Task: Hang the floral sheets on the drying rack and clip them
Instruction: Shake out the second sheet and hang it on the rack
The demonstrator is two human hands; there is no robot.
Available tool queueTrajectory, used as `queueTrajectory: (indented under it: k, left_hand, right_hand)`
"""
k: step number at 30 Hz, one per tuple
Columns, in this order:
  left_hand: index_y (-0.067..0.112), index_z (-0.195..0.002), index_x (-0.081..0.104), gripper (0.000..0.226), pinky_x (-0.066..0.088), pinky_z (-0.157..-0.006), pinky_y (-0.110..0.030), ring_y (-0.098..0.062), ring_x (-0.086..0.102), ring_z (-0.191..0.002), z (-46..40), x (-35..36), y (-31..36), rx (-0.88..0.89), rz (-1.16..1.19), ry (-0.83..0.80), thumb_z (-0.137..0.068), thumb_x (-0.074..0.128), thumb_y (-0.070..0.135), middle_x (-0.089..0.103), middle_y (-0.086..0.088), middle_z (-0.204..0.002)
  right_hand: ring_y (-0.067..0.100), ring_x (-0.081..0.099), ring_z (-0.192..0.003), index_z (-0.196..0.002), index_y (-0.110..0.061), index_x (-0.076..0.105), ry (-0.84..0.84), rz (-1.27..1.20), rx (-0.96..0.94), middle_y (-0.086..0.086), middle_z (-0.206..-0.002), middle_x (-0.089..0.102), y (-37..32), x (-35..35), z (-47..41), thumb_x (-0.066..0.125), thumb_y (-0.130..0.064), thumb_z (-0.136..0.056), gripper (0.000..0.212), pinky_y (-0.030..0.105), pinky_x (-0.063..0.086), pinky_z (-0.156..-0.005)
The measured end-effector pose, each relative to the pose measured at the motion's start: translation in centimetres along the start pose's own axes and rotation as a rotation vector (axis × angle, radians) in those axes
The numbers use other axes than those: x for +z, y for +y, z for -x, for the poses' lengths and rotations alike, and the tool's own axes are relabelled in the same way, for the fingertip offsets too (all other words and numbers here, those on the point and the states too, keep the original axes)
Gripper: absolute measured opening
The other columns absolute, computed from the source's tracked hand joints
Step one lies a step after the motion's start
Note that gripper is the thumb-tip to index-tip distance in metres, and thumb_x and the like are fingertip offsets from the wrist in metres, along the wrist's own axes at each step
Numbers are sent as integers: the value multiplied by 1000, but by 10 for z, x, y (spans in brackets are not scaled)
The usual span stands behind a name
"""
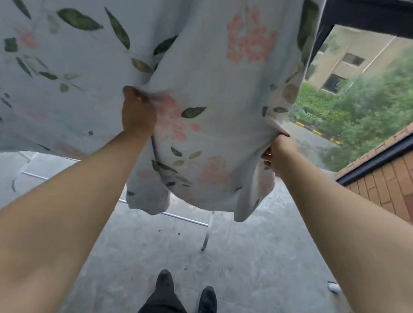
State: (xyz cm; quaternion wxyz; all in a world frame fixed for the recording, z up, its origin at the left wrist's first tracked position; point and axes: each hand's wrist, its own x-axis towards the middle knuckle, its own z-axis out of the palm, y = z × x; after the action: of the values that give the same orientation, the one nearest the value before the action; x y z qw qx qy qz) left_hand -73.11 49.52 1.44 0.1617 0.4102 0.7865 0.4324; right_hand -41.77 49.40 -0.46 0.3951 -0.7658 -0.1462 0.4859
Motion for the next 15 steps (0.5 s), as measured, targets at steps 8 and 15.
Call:
queueTrajectory:
  k: [8, 15]
  left_hand:
    - [27, -149, 23, 115, 36, -110, -45, -27, 37, -135, 183, 83, -37, 237, -547, -989, -56, 68, 79, 32, -5, -151]
    - [33, -154, 1, 85, -8, -109, -70, -34, -16, -147, 138, 54, -46, 51, -852, -421, -87, 44, 60, -14, -1, -162]
  right_hand:
    - [19, 67, -48, -91, -1, 59, -257, 300, -357, 11, -64, 67, -3, -44, 62, 37, -19, -88, 28, 29, 53, -61]
    - [30, 69, -79, -91, -10, 66, 116, 15, -449, 15, -89, 71, -39, -94, 41, 37, -35, -79, 40, 41, 57, -75]
